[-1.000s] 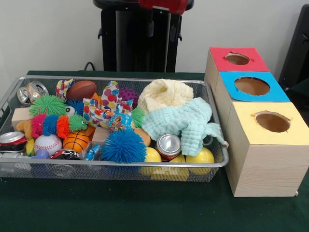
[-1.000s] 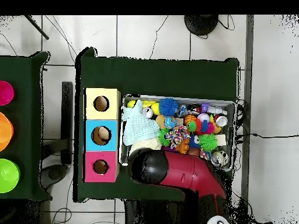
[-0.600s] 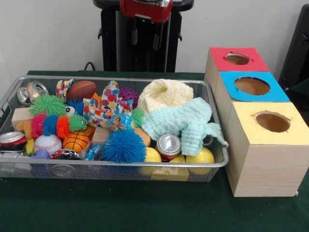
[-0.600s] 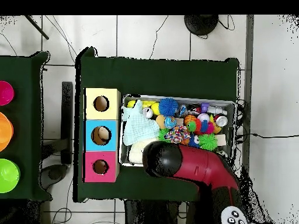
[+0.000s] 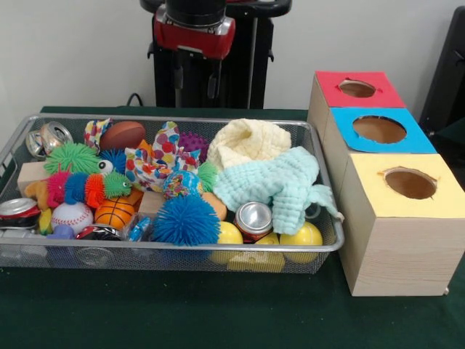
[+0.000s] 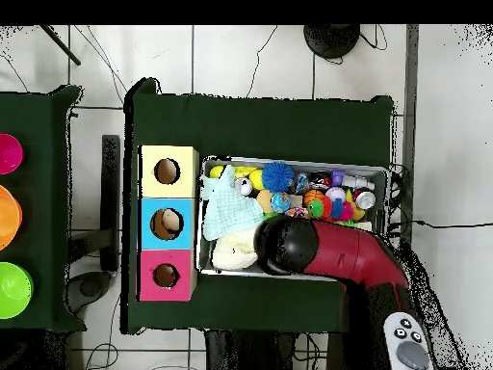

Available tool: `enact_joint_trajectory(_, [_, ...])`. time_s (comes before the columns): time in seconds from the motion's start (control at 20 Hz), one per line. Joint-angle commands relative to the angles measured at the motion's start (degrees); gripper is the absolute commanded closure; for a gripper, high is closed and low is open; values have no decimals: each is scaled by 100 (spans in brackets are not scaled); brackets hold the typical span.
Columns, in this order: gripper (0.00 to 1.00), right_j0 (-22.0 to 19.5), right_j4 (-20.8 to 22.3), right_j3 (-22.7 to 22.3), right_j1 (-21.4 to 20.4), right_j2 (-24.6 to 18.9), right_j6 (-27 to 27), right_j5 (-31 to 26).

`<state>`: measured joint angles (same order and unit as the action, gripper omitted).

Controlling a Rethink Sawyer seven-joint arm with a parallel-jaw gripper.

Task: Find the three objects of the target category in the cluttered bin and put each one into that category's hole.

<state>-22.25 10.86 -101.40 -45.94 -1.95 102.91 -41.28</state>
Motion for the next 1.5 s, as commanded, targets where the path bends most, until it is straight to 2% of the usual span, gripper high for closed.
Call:
enact_joint_trajectory(0.05, [0,-362,401,703,497,-781,-953,-135])
enact_joint_trajectory(0.65, [0,-968,811,1332,777,-1210,-1409,-516])
enact_joint_trajectory(0.9, [0,-1114,964,1671,946,-1365,-1512,-715])
enact_joint_trajectory(1.5, [0,-1355,1233,2054,1254,-1679,-1609,-844])
